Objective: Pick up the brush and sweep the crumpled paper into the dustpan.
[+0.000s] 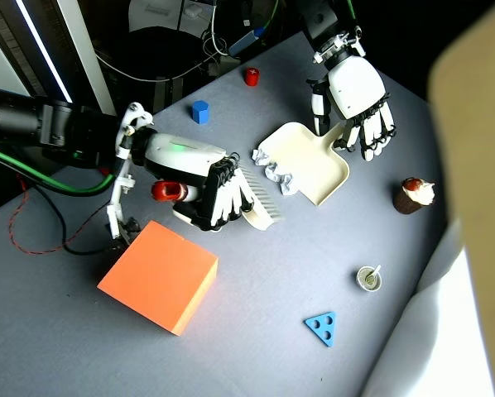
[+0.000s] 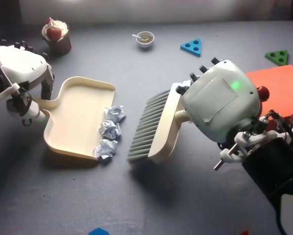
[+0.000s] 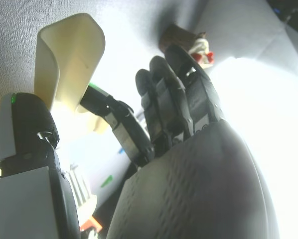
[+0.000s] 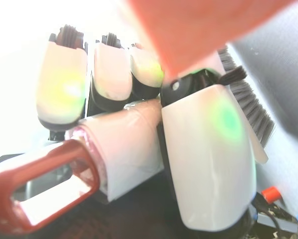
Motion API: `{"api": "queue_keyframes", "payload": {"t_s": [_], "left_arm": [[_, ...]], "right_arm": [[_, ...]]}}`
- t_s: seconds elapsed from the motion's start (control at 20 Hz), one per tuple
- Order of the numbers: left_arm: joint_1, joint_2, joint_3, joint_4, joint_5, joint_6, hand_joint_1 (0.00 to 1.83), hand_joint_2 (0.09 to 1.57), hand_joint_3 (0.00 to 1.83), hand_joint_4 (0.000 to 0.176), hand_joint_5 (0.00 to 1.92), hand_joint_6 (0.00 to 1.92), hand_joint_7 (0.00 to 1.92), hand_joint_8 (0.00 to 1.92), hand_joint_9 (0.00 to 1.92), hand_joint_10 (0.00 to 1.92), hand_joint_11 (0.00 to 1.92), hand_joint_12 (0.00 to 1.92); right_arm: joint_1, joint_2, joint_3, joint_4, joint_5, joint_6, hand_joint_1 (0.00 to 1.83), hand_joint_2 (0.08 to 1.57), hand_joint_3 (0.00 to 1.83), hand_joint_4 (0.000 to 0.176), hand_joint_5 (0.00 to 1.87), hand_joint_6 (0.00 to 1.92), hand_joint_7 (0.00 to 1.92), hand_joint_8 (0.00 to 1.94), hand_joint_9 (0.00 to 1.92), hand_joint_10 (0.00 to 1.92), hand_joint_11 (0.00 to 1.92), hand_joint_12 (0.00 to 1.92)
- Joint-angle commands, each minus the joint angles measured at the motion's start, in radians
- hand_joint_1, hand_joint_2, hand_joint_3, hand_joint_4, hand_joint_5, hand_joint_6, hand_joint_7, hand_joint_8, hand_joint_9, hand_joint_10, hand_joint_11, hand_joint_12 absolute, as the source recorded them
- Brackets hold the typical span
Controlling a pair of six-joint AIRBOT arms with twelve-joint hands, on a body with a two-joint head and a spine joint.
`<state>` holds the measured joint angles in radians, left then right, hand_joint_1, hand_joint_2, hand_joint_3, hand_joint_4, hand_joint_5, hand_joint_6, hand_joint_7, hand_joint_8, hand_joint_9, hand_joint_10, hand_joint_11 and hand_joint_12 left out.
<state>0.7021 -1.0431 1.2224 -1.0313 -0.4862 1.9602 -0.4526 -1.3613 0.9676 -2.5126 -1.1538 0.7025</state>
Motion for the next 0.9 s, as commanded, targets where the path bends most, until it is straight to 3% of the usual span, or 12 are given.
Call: {"api": "queue_keyframes", "payload": {"t_s": [0.0, 0.15, 0.25, 0.3, 0.35, 0.45, 0.55, 0.65, 0.85], "left_arm": [[-0.012, 0.000, 0.008, 0.033, -0.082, 0.000, 1.13, 1.07, 0.00, 0.000, 1.08, 0.81, 0.46, 0.00, 0.40, 0.00, 0.13, 0.68], [-0.012, 0.000, 0.008, 0.034, -0.083, 0.000, 1.13, 1.07, 0.00, 0.000, 1.08, 0.82, 0.46, 0.00, 0.40, 0.00, 0.14, 0.67], [-0.012, 0.000, 0.009, 0.034, -0.083, 0.000, 1.13, 1.08, 0.00, 0.000, 1.08, 0.82, 0.46, 0.00, 0.40, 0.00, 0.15, 0.68], [-0.012, 0.000, 0.009, 0.035, -0.083, 0.000, 1.13, 1.07, 0.00, 0.000, 1.08, 0.82, 0.47, 0.00, 0.41, 0.00, 0.16, 0.68], [-0.011, 0.000, 0.009, 0.035, -0.083, 0.000, 1.12, 1.08, 0.00, 0.000, 1.07, 0.82, 0.46, 0.00, 0.40, 0.00, 0.16, 0.67], [-0.011, -0.001, 0.009, 0.037, -0.082, 0.001, 1.11, 1.09, 0.00, 0.000, 1.05, 0.87, 0.46, 0.00, 0.39, 0.00, 0.12, 0.68], [-0.011, -0.003, 0.009, 0.038, -0.082, 0.001, 1.13, 1.08, 0.00, 0.000, 1.07, 0.84, 0.47, 0.00, 0.40, 0.00, 0.13, 0.70], [-0.010, -0.004, 0.009, 0.037, -0.084, 0.000, 1.14, 1.07, 0.00, 0.000, 1.08, 0.82, 0.47, 0.00, 0.41, 0.00, 0.13, 0.71], [-0.009, -0.003, 0.010, 0.037, -0.084, -0.002, 1.12, 1.08, 0.00, 0.000, 1.06, 0.85, 0.46, 0.00, 0.40, 0.00, 0.12, 0.71]], "right_arm": [[0.019, 0.023, -0.022, -0.083, -0.074, -0.015, 1.54, 1.24, 0.00, 0.000, 1.11, 1.92, 1.33, 1.94, 1.49, 1.92, 1.57, 1.92], [0.068, 0.080, -0.083, -0.072, -0.006, -0.052, 1.52, 1.24, 0.00, 0.000, 1.15, 1.92, 1.34, 1.94, 1.49, 1.92, 1.59, 1.92], [0.117, 0.108, -0.111, -0.041, 0.050, -0.123, 1.46, 1.26, 0.00, 0.000, 1.04, 1.92, 1.30, 1.94, 1.48, 1.92, 1.59, 1.92], [0.151, 0.119, -0.123, -0.001, 0.067, -0.183, 1.44, 1.28, 0.01, 0.000, 0.81, 1.92, 1.28, 1.94, 1.47, 1.92, 1.57, 1.92], [0.181, 0.125, -0.133, 0.040, 0.085, -0.239, 1.43, 1.28, 0.01, 0.006, 0.75, 1.92, 1.26, 1.94, 1.47, 1.92, 1.56, 1.92], [0.255, 0.134, -0.147, 0.134, 0.138, -0.374, 1.42, 1.28, 0.00, 0.016, 0.87, 1.92, 1.27, 1.94, 1.47, 1.92, 1.57, 1.92], [0.339, 0.134, -0.157, 0.253, 0.181, -0.551, 1.43, 1.27, 0.00, 0.018, 0.88, 1.92, 1.28, 1.94, 1.47, 1.92, 1.57, 1.92], [0.394, 0.116, -0.158, 0.346, 0.186, -0.699, 1.43, 1.28, 0.00, 0.020, 0.76, 1.92, 1.25, 1.94, 1.46, 1.92, 1.57, 1.92], [0.429, 0.097, -0.183, 0.528, 0.208, -0.910, 1.43, 1.28, 0.00, 0.018, 0.96, 1.92, 1.29, 1.94, 1.47, 1.92, 1.57, 1.92]]}}
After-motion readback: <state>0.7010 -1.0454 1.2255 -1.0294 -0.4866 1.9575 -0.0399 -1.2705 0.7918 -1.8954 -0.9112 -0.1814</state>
